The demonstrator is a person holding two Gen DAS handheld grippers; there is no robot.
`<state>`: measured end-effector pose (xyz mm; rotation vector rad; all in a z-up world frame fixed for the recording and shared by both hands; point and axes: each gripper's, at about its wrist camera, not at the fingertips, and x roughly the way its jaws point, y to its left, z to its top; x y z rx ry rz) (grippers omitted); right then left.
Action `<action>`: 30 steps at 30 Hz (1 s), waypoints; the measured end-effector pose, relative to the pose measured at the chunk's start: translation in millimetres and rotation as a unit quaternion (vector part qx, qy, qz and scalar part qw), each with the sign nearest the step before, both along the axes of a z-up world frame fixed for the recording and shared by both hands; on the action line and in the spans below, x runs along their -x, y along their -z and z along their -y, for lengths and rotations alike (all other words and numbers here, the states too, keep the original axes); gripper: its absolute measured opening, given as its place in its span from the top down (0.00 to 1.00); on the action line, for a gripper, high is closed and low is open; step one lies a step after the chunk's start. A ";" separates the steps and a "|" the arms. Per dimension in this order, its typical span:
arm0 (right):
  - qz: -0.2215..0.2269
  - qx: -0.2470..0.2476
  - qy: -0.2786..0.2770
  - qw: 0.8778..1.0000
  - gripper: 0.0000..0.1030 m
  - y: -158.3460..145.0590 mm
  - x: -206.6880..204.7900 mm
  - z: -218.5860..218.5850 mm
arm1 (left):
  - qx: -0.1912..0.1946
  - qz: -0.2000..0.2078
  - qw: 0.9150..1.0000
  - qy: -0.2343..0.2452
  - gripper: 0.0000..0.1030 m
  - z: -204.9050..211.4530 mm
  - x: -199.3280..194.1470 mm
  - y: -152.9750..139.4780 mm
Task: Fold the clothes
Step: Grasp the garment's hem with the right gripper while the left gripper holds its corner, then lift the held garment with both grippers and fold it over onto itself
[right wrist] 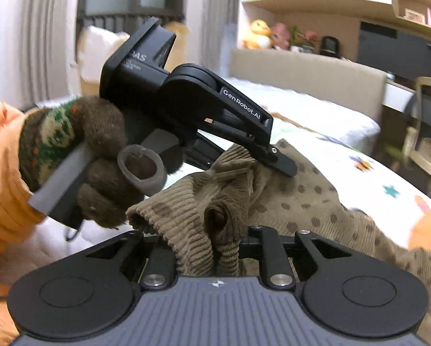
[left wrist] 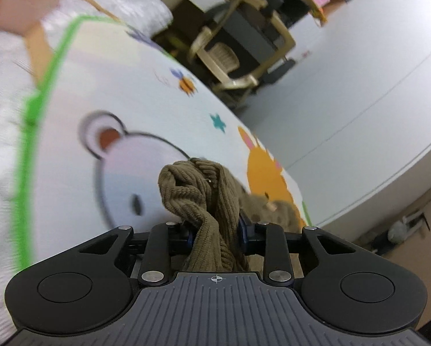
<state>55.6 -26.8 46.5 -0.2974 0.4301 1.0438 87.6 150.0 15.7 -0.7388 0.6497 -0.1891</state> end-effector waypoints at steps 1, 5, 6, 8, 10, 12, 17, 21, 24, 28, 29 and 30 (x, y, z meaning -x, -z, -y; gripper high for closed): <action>0.001 -0.013 0.002 1.000 0.83 -5.4 -0.3 6.1 | -0.004 0.004 1.000 -0.005 0.70 -3.8 7.6 -8.5; 0.004 -0.068 0.032 0.997 0.83 -26.3 -8.9 45.6 | -0.025 0.025 0.999 -0.004 0.68 1.8 16.4 -41.3; 0.007 -0.082 0.053 0.995 0.83 -30.1 -15.0 61.4 | -0.030 0.032 0.999 0.006 0.64 10.5 10.8 -49.1; 0.007 -0.106 0.097 0.990 0.83 -34.3 -28.5 93.9 | -0.040 0.047 0.998 0.031 0.55 32.9 -6.2 -63.8; -0.006 -0.125 0.147 0.981 0.83 -32.1 -46.4 129.7 | -0.051 0.058 0.995 0.061 0.45 61.7 -30.4 -74.8; -0.036 -0.125 0.192 0.973 0.83 -22.4 -68.2 160.2 | -0.060 0.066 0.992 0.093 0.37 93.5 -56.0 -80.6; -0.099 -0.088 0.271 0.953 0.82 25.4 -106.0 205.1 | -0.048 0.062 0.986 0.148 0.21 143.5 -95.0 -72.0; -0.131 -0.069 0.303 0.941 0.64 57.1 -119.0 214.2 | -0.075 0.040 0.986 0.142 0.16 152.3 -95.7 -53.8; -0.116 -0.066 0.320 0.938 0.48 58.5 -119.4 225.1 | -0.092 0.020 0.988 0.121 0.11 140.7 -83.7 -39.5; -0.081 -0.060 0.344 0.934 0.28 47.9 -111.5 238.3 | -0.097 -0.003 0.990 0.104 0.09 119.1 -63.2 -21.2; -0.074 -0.062 0.349 0.932 0.25 42.0 -114.6 240.0 | -0.093 -0.010 0.990 0.104 0.09 116.5 -59.0 -15.9; -0.067 -0.063 0.355 0.930 0.19 36.0 -118.2 241.6 | -0.085 -0.017 0.990 0.107 0.09 115.7 -55.5 -9.8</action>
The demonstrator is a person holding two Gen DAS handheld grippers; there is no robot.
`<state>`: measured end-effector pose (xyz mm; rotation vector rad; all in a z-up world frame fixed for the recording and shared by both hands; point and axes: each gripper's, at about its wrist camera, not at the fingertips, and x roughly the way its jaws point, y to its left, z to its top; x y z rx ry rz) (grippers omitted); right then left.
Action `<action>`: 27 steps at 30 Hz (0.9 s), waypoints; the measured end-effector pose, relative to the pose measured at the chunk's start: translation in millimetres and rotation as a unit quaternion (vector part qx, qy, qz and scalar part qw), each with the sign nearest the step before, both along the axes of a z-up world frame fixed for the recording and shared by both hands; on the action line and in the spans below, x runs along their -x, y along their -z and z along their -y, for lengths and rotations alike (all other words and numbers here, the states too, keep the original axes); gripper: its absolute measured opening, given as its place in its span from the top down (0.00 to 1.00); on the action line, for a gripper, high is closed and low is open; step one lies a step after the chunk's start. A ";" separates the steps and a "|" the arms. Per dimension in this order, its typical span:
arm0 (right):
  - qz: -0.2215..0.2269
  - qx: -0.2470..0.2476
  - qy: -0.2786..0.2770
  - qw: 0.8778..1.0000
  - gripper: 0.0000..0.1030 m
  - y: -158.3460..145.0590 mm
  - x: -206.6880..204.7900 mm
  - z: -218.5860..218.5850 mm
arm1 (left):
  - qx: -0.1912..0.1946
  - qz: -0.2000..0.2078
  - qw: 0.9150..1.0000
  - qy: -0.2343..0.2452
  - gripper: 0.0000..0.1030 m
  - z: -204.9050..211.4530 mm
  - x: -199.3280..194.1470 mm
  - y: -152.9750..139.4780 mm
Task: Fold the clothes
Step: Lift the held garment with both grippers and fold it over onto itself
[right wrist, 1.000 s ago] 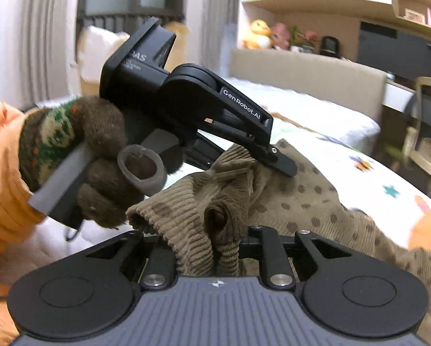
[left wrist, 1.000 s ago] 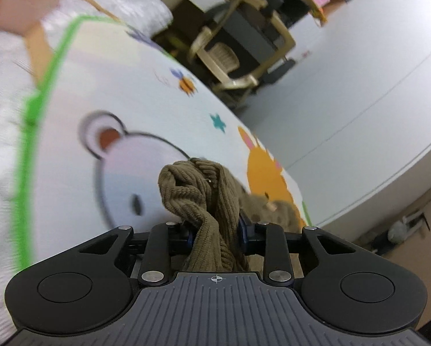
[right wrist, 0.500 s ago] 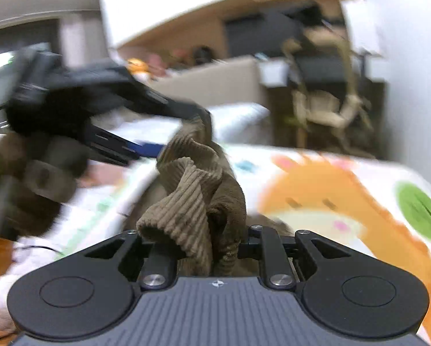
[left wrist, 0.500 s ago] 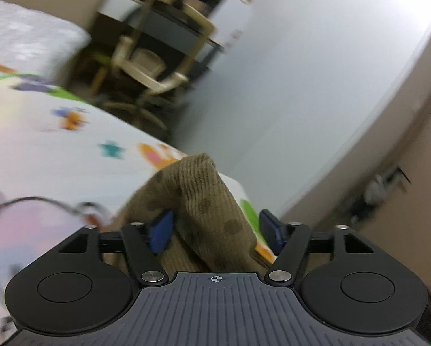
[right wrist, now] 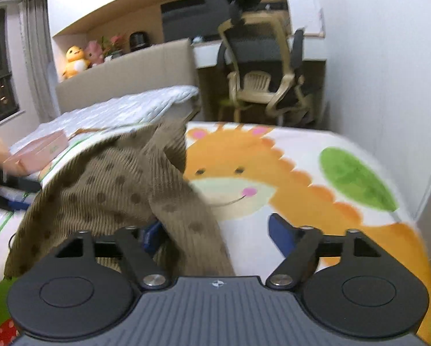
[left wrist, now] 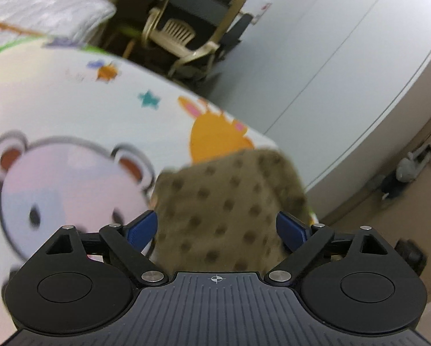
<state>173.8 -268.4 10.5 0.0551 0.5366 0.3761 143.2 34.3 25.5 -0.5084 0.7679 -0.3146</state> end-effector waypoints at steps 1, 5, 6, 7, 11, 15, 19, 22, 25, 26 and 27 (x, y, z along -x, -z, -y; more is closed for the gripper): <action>0.005 -0.008 0.002 1.000 0.14 -6.2 1.6 3.5 | 0.009 -0.009 1.000 0.002 0.09 -0.4 2.9 6.4; 0.020 -0.003 0.010 1.000 0.06 -14.5 5.1 10.0 | 0.031 -0.033 0.999 0.016 0.09 5.6 7.8 26.2; 0.023 0.002 0.012 1.000 0.05 -15.0 5.5 10.8 | 0.033 -0.036 0.999 0.019 0.09 7.7 8.4 29.5; 0.024 0.028 0.017 0.999 0.05 -10.1 5.3 7.8 | 0.034 -0.039 0.998 0.022 0.09 9.9 9.0 32.8; 0.007 0.099 0.021 0.995 0.05 10.6 7.3 -5.9 | 0.033 -0.042 0.998 0.038 0.07 16.7 12.9 37.3; -0.001 0.113 -0.008 0.994 0.05 15.0 17.6 -23.7 | 0.035 -0.041 0.997 0.048 0.07 20.0 15.2 40.4; -0.014 0.099 -0.051 0.994 0.06 14.8 34.9 -47.2 | 0.043 -0.041 0.998 0.034 0.06 11.3 12.5 43.1; -0.020 0.091 -0.093 0.991 0.06 12.4 50.2 -62.7 | 0.044 -0.037 0.998 0.011 0.06 -2.8 13.8 41.1; 0.015 0.121 -0.109 0.987 0.06 5.7 68.0 -69.7 | 0.043 -0.029 0.999 -0.013 0.06 -20.0 18.4 36.9; 0.039 0.134 -0.106 0.985 0.06 0.5 75.0 -68.9 | 0.043 -0.025 0.999 -0.018 0.06 -26.3 22.1 34.7; 0.063 0.146 -0.103 0.982 0.06 -4.6 82.0 -68.1 | 0.043 -0.020 0.999 -0.022 0.06 -32.3 26.5 32.2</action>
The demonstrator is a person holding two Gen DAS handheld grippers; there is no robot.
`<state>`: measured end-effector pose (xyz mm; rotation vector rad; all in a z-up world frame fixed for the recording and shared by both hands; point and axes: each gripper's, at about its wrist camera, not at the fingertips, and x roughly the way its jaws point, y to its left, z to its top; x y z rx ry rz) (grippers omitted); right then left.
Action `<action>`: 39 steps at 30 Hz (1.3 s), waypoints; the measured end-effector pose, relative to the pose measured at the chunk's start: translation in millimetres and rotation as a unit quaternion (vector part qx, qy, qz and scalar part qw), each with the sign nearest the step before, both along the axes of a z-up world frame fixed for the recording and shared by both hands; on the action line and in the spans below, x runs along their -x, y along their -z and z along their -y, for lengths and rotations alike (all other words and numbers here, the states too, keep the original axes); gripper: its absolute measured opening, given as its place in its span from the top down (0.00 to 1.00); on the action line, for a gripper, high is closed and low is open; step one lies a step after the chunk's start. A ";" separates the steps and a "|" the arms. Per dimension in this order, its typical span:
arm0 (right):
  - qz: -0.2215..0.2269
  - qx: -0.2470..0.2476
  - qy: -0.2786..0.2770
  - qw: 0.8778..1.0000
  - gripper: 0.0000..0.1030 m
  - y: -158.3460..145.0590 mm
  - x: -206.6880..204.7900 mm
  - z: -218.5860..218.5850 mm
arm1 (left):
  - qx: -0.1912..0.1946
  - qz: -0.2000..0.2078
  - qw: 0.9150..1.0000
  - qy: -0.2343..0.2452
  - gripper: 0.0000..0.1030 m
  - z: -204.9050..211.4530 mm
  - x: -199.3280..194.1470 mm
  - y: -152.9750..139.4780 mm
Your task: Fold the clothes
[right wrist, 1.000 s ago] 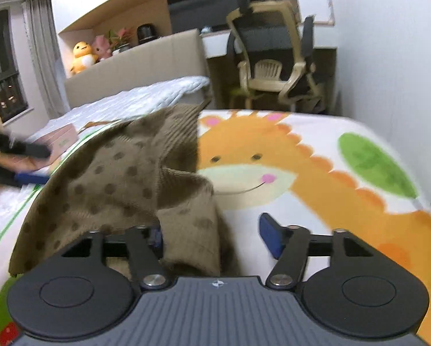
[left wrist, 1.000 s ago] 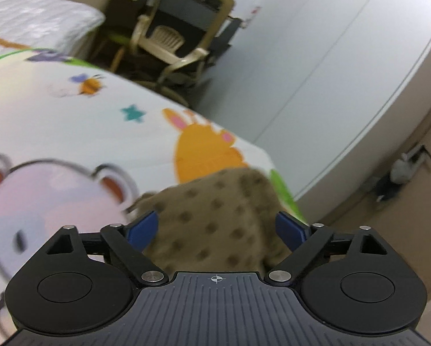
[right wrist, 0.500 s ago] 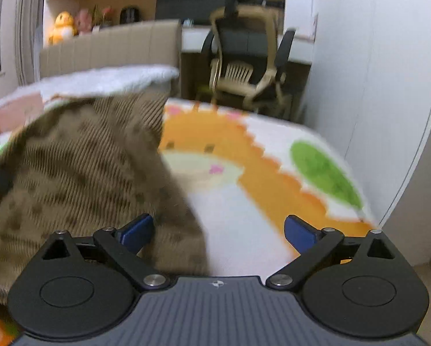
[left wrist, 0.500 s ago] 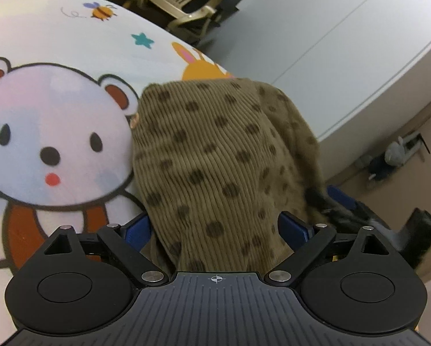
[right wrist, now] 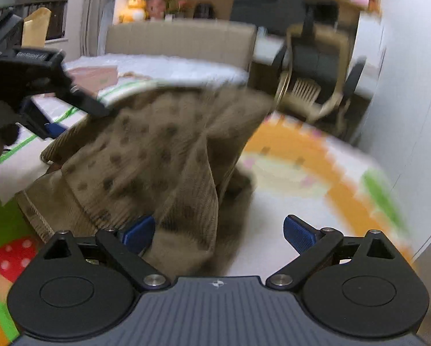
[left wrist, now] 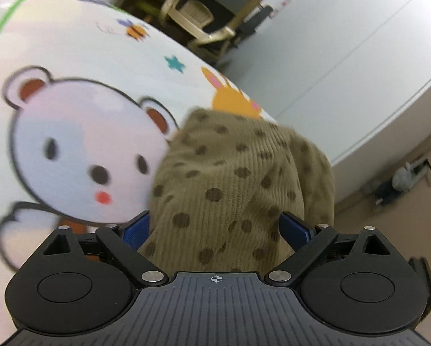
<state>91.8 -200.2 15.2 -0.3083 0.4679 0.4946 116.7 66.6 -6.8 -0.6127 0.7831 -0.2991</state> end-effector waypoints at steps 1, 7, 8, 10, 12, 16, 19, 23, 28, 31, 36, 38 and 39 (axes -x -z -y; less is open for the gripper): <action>0.028 -0.003 -0.002 1.000 0.06 -7.5 8.1 2.7 | 0.001 0.006 1.000 -0.002 0.06 -5.9 5.2 -2.4; 0.102 0.011 -0.088 0.991 0.22 -38.0 51.2 -17.1 | 0.016 0.038 0.999 0.019 0.06 -27.7 42.3 -3.7; 0.097 0.025 -0.107 0.989 0.28 -33.6 54.7 -27.5 | 0.013 0.042 0.999 0.025 0.06 -27.4 47.0 -3.5; 0.084 0.061 -0.141 0.985 0.41 -21.2 59.2 -51.3 | -0.004 0.048 0.998 0.033 0.06 -23.5 55.0 -4.3; 0.089 0.098 -0.162 0.978 0.42 -4.8 66.6 -72.2 | -0.022 0.058 0.997 0.036 0.06 -19.4 62.6 -8.2; 0.104 0.136 -0.169 0.971 0.73 10.1 68.4 -90.4 | -0.053 0.083 0.994 0.047 0.05 -11.4 76.5 -19.6; 0.105 0.068 -0.123 0.984 0.82 -17.5 53.3 -74.6 | -0.093 0.107 0.988 0.064 0.05 -1.3 86.5 -26.8; 0.119 0.022 -0.081 0.989 0.82 -43.1 45.2 -50.2 | -0.173 0.137 0.971 0.093 0.04 20.3 96.2 -25.9; 0.099 0.033 -0.084 0.991 0.82 -33.7 53.0 -35.3 | -0.304 0.170 0.932 0.100 0.04 50.4 92.4 -10.9; 0.086 0.061 -0.097 0.990 0.79 -19.2 58.0 -35.2 | -0.355 0.191 0.910 0.102 0.05 62.2 86.3 -2.4; 0.065 0.084 -0.093 0.990 0.66 5.2 63.0 -36.7 | -0.358 0.210 0.906 0.089 0.21 64.5 80.2 -4.4; 0.070 0.092 -0.094 0.989 0.66 10.5 61.9 -39.5 | -0.361 0.218 0.903 0.086 0.24 65.6 79.5 -6.8; 0.073 0.091 -0.091 0.989 0.66 9.4 60.0 -39.9 | -0.360 0.222 0.901 0.094 0.25 67.4 79.9 -7.1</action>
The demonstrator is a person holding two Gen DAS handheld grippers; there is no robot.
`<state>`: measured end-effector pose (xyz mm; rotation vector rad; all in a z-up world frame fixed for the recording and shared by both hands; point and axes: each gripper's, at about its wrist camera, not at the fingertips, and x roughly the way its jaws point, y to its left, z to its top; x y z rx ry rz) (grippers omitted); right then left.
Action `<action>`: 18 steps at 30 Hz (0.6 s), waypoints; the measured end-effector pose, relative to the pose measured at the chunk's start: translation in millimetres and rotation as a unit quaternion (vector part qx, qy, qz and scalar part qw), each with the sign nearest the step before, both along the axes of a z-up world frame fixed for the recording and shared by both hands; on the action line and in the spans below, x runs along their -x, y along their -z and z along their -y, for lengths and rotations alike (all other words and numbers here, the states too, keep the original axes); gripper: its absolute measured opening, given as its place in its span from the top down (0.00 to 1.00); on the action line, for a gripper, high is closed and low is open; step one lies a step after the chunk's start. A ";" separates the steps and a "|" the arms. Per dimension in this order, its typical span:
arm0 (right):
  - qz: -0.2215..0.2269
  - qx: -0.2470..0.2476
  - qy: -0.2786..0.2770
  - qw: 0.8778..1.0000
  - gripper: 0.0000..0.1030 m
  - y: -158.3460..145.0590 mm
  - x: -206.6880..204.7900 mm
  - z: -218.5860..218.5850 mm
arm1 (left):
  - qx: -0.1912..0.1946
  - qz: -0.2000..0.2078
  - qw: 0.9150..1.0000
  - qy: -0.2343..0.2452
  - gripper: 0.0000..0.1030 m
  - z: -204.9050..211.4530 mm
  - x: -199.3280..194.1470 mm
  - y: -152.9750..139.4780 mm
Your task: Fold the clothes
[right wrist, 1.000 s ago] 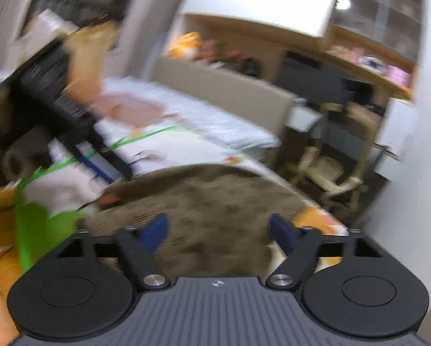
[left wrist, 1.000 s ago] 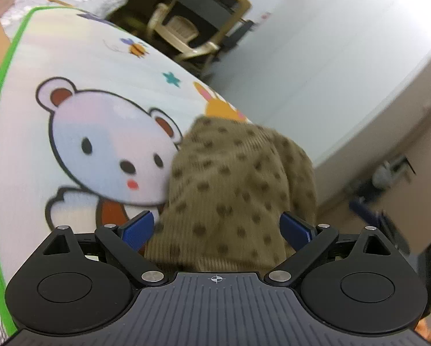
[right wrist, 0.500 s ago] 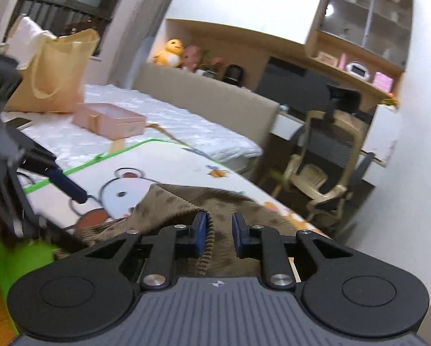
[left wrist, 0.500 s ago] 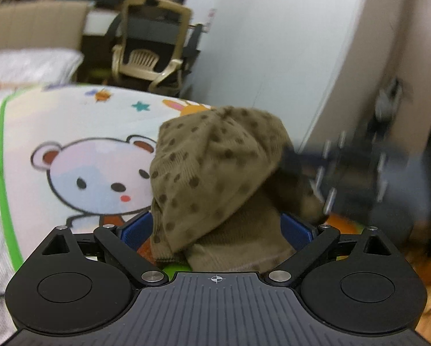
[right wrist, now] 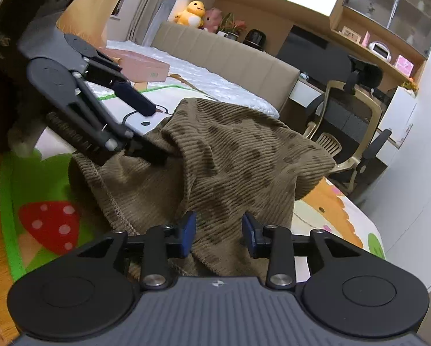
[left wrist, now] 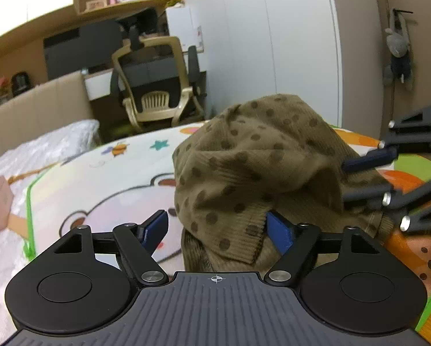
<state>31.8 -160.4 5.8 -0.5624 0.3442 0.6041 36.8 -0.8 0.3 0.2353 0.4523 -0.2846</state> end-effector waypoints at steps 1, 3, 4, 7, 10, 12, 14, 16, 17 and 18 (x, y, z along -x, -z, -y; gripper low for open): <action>0.003 -0.002 0.003 1.000 0.66 -1.4 -2.0 -0.2 | 0.000 0.000 1.000 0.011 0.25 1.8 0.6 0.3; 0.018 -0.015 0.024 0.999 0.71 -11.6 -6.8 4.8 | -0.009 0.001 0.999 0.032 0.29 6.6 3.7 2.0; 0.026 -0.021 0.034 0.999 0.71 -16.9 -9.2 7.3 | -0.020 0.005 0.999 0.037 0.41 9.0 5.7 3.0; 0.020 -0.039 0.034 0.998 0.70 -32.2 -11.7 22.1 | -0.054 0.024 0.998 0.020 0.67 9.0 8.2 3.9; 0.005 -0.036 -0.008 0.999 0.51 -30.9 4.7 20.5 | -0.032 0.026 0.999 -0.007 0.79 -6.2 4.5 -4.4; 0.001 -0.026 -0.027 0.999 0.40 -21.3 11.9 9.8 | -0.019 0.031 0.999 -0.020 0.82 -13.0 2.0 -10.2; 0.000 -0.019 -0.039 0.999 0.39 -11.0 16.1 -5.9 | -0.008 0.035 0.999 -0.021 0.86 -14.2 -0.1 -14.8; 0.007 -0.014 -0.047 0.999 0.39 -3.0 19.7 -22.2 | 0.002 0.039 0.999 -0.022 0.88 -15.5 -2.2 -19.5; 0.022 -0.008 -0.047 0.999 0.39 -0.6 18.9 -29.9 | 0.007 0.041 0.999 -0.021 0.89 -15.3 -2.4 -22.1; 0.042 -0.001 -0.041 0.998 0.40 2.2 20.2 -35.1 | 0.011 0.046 0.999 -0.019 0.92 -14.7 -1.7 -25.4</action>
